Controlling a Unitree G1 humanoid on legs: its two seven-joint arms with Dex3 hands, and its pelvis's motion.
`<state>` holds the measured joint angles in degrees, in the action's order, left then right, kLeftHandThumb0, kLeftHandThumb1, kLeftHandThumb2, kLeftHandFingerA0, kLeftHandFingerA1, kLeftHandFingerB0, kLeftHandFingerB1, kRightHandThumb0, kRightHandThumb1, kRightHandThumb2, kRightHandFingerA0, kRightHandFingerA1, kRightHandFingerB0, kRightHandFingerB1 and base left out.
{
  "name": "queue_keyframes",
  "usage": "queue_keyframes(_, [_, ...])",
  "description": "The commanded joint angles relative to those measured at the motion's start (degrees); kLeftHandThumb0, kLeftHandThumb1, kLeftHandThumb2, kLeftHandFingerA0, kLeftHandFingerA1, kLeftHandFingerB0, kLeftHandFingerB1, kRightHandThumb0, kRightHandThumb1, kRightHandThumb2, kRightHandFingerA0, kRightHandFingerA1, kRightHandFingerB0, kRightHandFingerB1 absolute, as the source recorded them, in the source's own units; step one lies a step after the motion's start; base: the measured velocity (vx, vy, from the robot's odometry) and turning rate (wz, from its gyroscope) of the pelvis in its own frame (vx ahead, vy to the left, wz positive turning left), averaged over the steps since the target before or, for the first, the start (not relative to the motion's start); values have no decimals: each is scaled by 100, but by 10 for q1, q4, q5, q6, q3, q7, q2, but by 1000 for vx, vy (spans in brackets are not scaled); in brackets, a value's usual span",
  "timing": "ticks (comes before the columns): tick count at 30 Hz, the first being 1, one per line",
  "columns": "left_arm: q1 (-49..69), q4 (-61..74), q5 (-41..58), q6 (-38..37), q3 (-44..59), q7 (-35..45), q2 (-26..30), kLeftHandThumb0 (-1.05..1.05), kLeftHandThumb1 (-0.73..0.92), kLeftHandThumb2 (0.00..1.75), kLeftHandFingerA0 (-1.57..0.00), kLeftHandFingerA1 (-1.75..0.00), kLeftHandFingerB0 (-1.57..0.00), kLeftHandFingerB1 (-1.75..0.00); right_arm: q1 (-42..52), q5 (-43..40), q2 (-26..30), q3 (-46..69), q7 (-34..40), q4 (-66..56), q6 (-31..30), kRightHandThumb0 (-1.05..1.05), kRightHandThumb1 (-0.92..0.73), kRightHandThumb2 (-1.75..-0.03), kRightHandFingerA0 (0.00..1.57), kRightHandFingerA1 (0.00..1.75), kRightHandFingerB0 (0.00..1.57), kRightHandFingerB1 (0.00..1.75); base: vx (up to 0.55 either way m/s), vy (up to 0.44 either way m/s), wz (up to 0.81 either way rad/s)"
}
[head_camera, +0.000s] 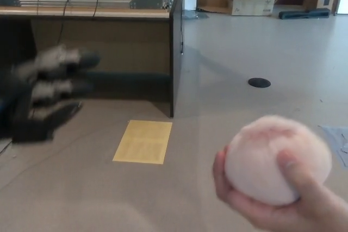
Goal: The robot extends its left hand to pick up an emotional support dumpling from the palm of a person and brings its hand down by its side. Then it extends its arm again to hand the dumpling back to the person.
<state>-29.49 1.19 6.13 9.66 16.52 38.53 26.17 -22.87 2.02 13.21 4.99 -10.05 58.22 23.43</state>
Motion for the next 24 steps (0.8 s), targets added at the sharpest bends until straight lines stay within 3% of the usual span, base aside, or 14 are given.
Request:
queue_keyframes(1, [240, -193, -114, -298, 32, -191, -43, -70, 85, 66, -27, -37, -21, -28, 23, -11, -7, 10, 12, 7, 3, -50, -60, -58, 70, 45, 45, 35, 0, 0, 0])
queue_keyframes(6, [256, -230, -117, -328, 25, -215, -44, -69, 84, 66, -28, -37, -22, -29, 27, -11, -7, 10, 13, 2, -2, -49, -60, -58, 69, 45, 45, 35, 0, 0, 0])
queue_keyframes(10, [299, -334, -150, -396, 21, -303, -42, -63, 85, 65, -31, -37, -26, -31, 33, -8, -9, 8, 17, 3, 1, -48, -60, -58, 70, 45, 45, 34, 0, 0, 0])
queue_keyframes(18, [287, -414, -137, -427, 17, -328, -37, -59, 80, 66, -27, -37, -27, -33, 31, -6, -10, 9, 22, 7, 7, -47, -60, -58, 73, 46, 44, 34, 0, 0, 0])
queue_keyframes(19, [284, -412, -133, -422, 17, -325, -37, -55, 83, 65, -34, -39, -26, -32, 33, -10, -11, 12, 21, 9, 10, -51, -60, -58, 71, 46, 44, 34, 0, 0, 0])
queue_keyframes(23, [272, -423, -123, -420, 13, -321, -36, -56, 83, 65, -36, -39, -28, -33, 36, -19, -13, 20, 16, 4, 10, -50, -60, -58, 70, 46, 43, 34, 0, 0, 0])
queue_keyframes(24, [273, -421, -120, -418, 13, -318, -38, -60, 82, 64, -35, -39, -28, -33, 37, -18, -13, 19, 17, 2, 8, -54, -49, -80, 65, 58, 37, 46, 0, 0, 0])
